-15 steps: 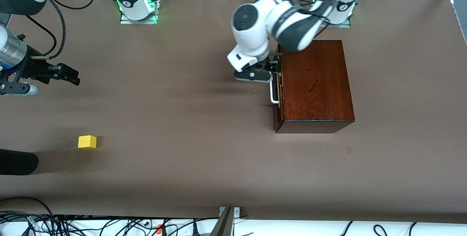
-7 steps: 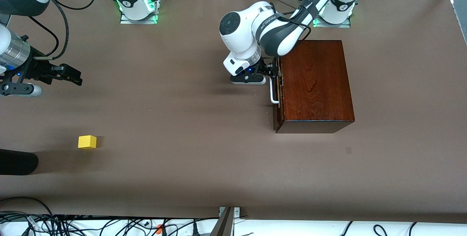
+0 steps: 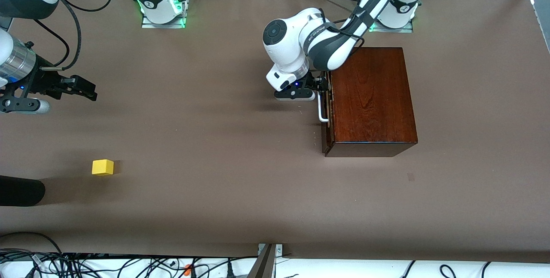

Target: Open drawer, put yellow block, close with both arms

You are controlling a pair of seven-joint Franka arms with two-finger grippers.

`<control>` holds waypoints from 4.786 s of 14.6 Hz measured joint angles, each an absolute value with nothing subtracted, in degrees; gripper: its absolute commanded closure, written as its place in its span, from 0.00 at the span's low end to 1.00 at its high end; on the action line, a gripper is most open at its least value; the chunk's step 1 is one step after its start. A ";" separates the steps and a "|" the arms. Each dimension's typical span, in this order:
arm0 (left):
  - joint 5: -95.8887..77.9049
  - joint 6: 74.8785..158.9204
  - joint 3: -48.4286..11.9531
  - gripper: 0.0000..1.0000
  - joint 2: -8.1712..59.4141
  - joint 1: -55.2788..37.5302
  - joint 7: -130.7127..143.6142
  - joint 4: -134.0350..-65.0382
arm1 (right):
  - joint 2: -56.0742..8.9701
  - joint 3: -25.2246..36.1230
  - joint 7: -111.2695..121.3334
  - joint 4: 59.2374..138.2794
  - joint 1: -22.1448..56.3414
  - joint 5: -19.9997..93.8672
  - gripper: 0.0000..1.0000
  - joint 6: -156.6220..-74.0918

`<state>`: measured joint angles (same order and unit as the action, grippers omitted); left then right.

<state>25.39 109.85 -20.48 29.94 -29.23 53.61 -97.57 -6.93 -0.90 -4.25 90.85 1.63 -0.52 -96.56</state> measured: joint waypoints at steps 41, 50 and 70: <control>18.15 116.09 -21.00 0.00 34.65 -32.72 58.41 -89.02 | -8.50 -0.82 -4.44 90.71 3.87 -1.01 0.00 -96.50; 17.12 113.42 -20.78 0.00 35.89 -34.27 58.31 -85.35 | -8.50 -0.72 -4.44 90.68 3.87 -1.03 0.00 -96.50; 18.97 112.18 -20.46 0.00 38.70 -35.23 57.96 -84.27 | -26.26 7.09 8.22 67.76 0.53 -1.59 0.00 -95.46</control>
<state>18.97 112.18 -20.46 38.70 -35.23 57.96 -84.27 -26.26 7.09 8.22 67.76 0.53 -1.59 -95.46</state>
